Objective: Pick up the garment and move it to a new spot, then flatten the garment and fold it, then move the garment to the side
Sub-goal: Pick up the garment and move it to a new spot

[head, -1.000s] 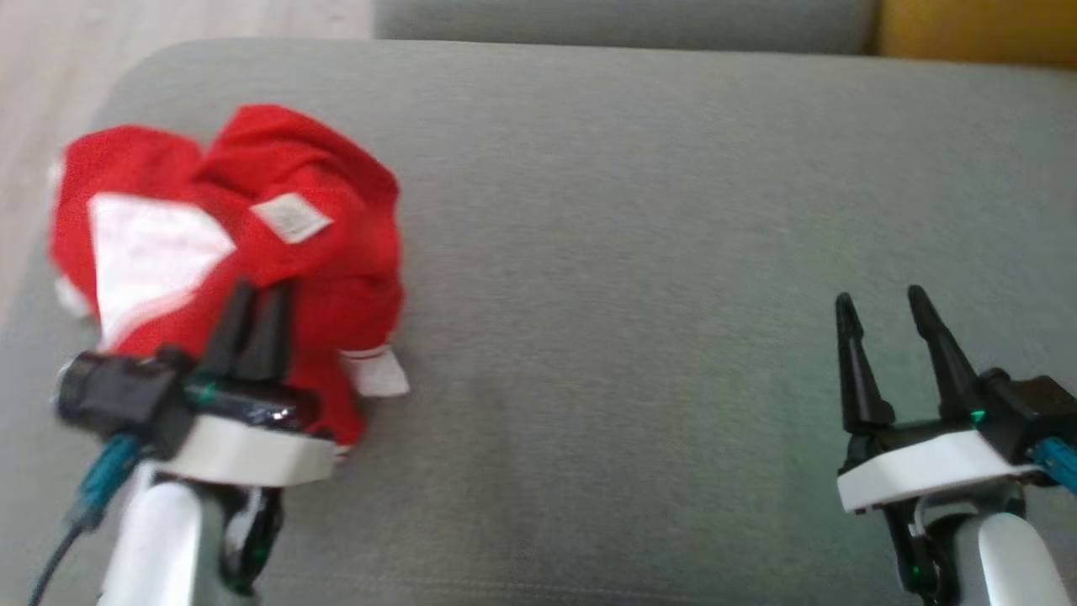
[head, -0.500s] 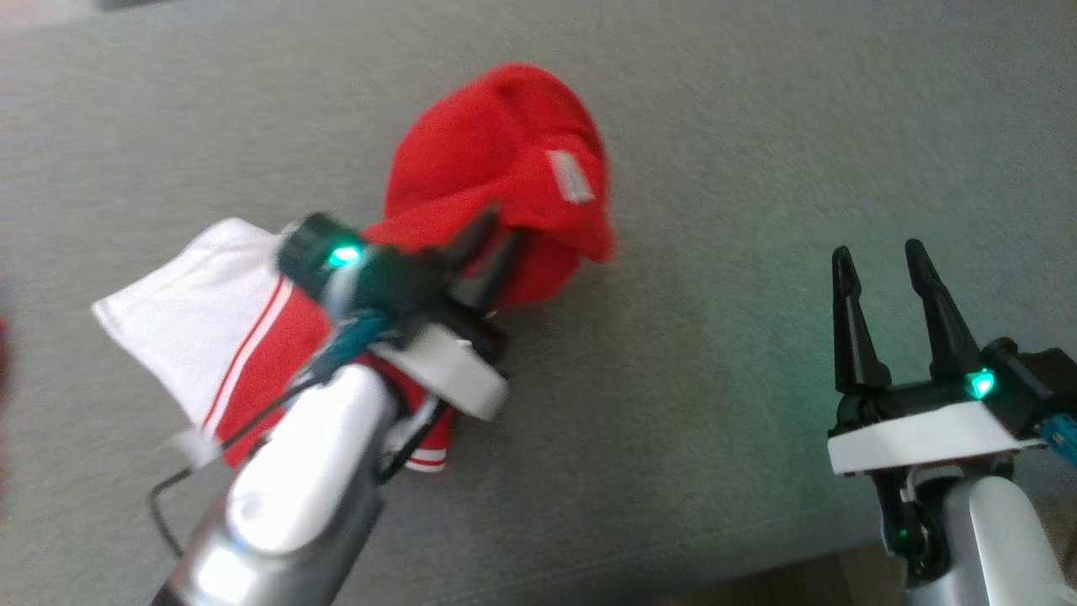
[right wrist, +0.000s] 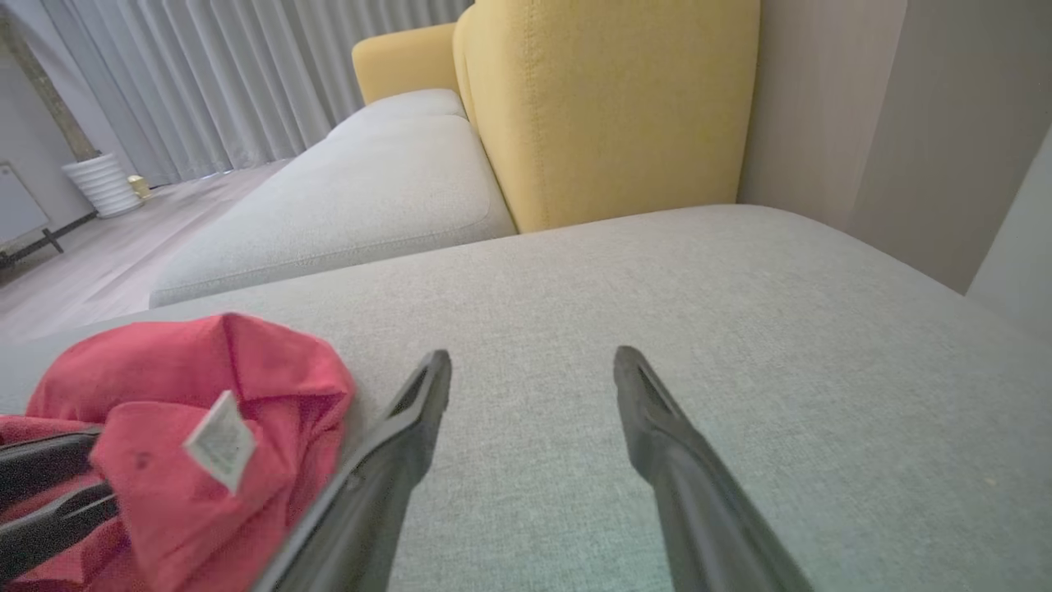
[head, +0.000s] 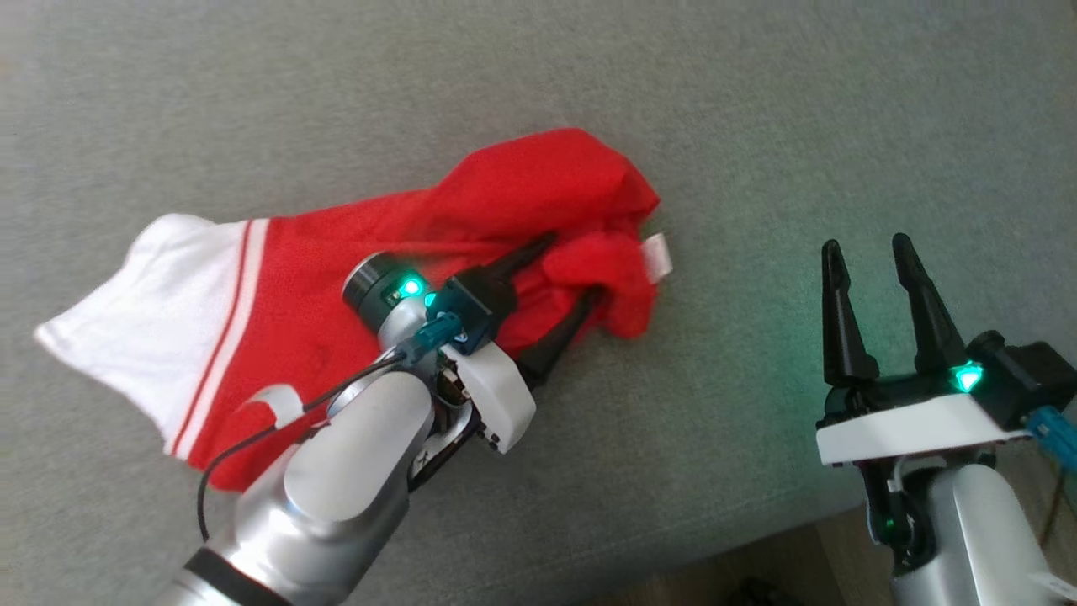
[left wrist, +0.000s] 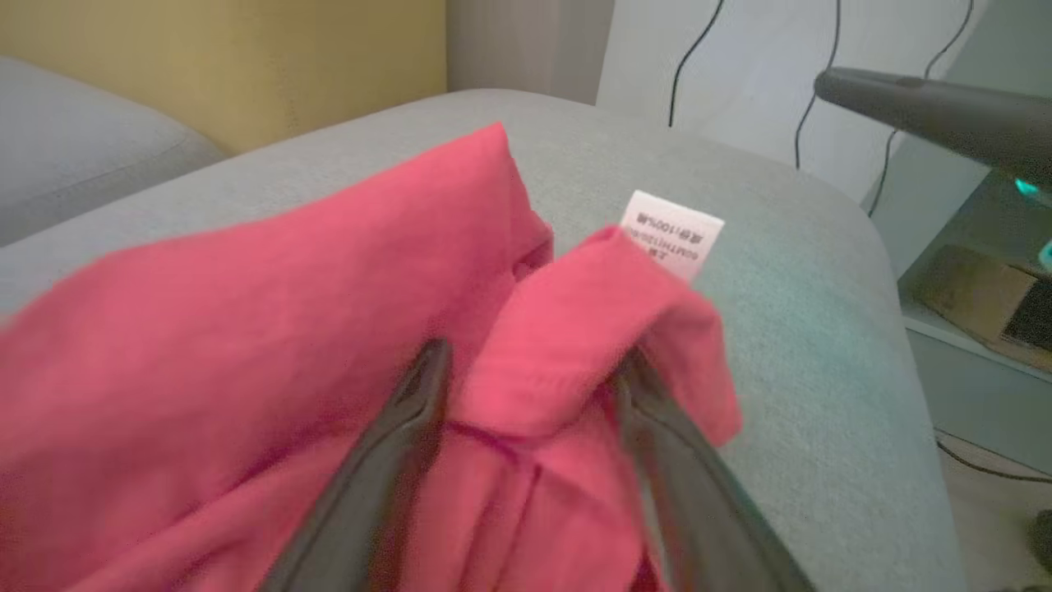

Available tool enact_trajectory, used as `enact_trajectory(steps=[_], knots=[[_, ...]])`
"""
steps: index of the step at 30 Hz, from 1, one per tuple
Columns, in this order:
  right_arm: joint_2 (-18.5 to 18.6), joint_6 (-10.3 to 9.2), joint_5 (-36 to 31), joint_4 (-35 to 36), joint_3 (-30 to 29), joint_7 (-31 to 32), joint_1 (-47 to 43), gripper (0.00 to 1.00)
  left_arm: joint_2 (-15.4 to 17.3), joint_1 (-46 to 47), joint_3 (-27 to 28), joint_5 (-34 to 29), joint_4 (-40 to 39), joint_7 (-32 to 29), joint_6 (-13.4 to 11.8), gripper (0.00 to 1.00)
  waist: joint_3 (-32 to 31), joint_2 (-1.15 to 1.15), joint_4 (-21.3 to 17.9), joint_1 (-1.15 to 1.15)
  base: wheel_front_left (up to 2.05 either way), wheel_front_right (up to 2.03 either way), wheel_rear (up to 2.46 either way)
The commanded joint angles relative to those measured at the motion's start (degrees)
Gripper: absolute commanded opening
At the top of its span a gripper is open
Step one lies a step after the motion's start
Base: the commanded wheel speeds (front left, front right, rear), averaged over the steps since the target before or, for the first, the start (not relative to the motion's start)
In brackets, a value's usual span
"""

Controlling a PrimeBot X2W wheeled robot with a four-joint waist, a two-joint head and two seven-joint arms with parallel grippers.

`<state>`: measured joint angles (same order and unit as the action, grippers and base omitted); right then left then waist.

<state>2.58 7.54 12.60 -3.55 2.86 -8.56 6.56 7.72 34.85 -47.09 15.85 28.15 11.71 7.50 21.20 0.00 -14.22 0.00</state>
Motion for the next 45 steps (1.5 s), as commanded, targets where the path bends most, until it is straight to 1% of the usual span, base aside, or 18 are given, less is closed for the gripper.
enact_trajectory(steps=[1, 3, 5, 7, 10, 16, 18, 21, 24, 27, 35, 45], knots=[[0.3, -0.05, -0.35, 1.56, 0.94, -0.42, 1.13, 1.0, 0.17, 1.25, 1.92, 0.46, -1.61, 1.0, -0.19, 1.0, -1.51, 0.0, 1.48, 0.0, 0.0, 0.0, 0.0], [0.3, -0.05, -0.78, 1.39, 0.79, -0.15, 1.07, 1.0, 0.22, 0.06, 2.77, 1.18, -2.69, 1.88, -0.85, 1.0, -2.78, 0.0, 2.75, 0.0, 0.0, 0.0, 0.0], [0.3, -0.05, -1.37, 1.36, 0.58, 0.25, 0.98, 1.0, 0.6, -1.56, 4.09, 1.95, -4.56, 2.5, -2.03, 1.0, -4.09, 0.0, 4.16, 0.0, 0.0, 0.0, 0.0], [0.3, -0.05, -1.97, 1.51, 0.25, 0.74, 0.72, 1.0, 1.16, -3.48, 5.88, 2.85, -6.93, 2.88, -3.52, 1.0, -5.36, 0.0, 5.77, 0.0, 0.0, 0.0, 0.0], [0.3, -0.05, -2.72, 1.76, -0.16, 1.58, 0.25, 1.0, 2.43, -6.43, 9.41, 3.94, -10.68, 3.16, -6.46, 1.0, -7.12, 0.0, 8.11, 0.0, 0.0, 0.0, 0.0], [0.3, -0.05, -4.18, 2.57, -0.6, 3.26, -0.86, 1.0, 4.86, -12.97, 19.04, 5.01, -18.6, 3.27, -12.16, 1.0, -10.01, 0.0, 12.03, 0.0, 0.0, 0.0, 0.0], [0.3, -0.05, -4.5, 2.7, -0.76, 3.87, -1.32, 1.0, 5.44, -15.19, 22.29, 5.1, -20.26, 3.27, -13.47, 1.0, -10.91, 0.0, 13.14, 0.0, 0.0, 0.0, 0.0], [0.3, -0.05, -5.0, 3.0, -1.03, 4.62, -1.96, 1.0, 6.28, -18.43, 26.73, 5.29, -21.28, 3.28, -14.66, 1.0, -12.16, 0.0, 14.66, 0.0, 0.0, 0.0, 0.0], [0.3, -0.05, -5.42, 3.2, -1.21, 5.37, -2.62, 1.0, 6.86, -21.35, 30.35, 5.24, -21.61, 3.28, -15.14, 1.0, -13.28, 0.0, 15.83, 0.0, 0.0, 0.0, 0.0], [0.3, -0.05, -5.82, 3.29, -1.45, 6.0, -3.4, 1.0, 7.17, -23.7, 32.41, 4.83, -21.33, 3.28, -14.75, 1.0, -14.4, 0.0, 16.84, 0.0, 0.0, 0.0, 0.0], [0.3, -0.05, -6.25, 3.11, -1.53, 7.03, -5.34, 1.0, 6.74, -27.23, 33.33, 3.62, -20.37, 3.29, -12.92, 1.0, -17.01, 0.0, 17.59, 0.0, 0.0, 0.0, 0.0], [0.3, -0.05, -5.9, 3.38, -1.44, 8.19, -9.68, 1.0, 6.55, -32.3, 32.93, 2.36, -20.59, 3.29, -12.32, 1.0, -21.12, 0.0, 16.84, 0.0, 0.0, 0.0, 0.0]])
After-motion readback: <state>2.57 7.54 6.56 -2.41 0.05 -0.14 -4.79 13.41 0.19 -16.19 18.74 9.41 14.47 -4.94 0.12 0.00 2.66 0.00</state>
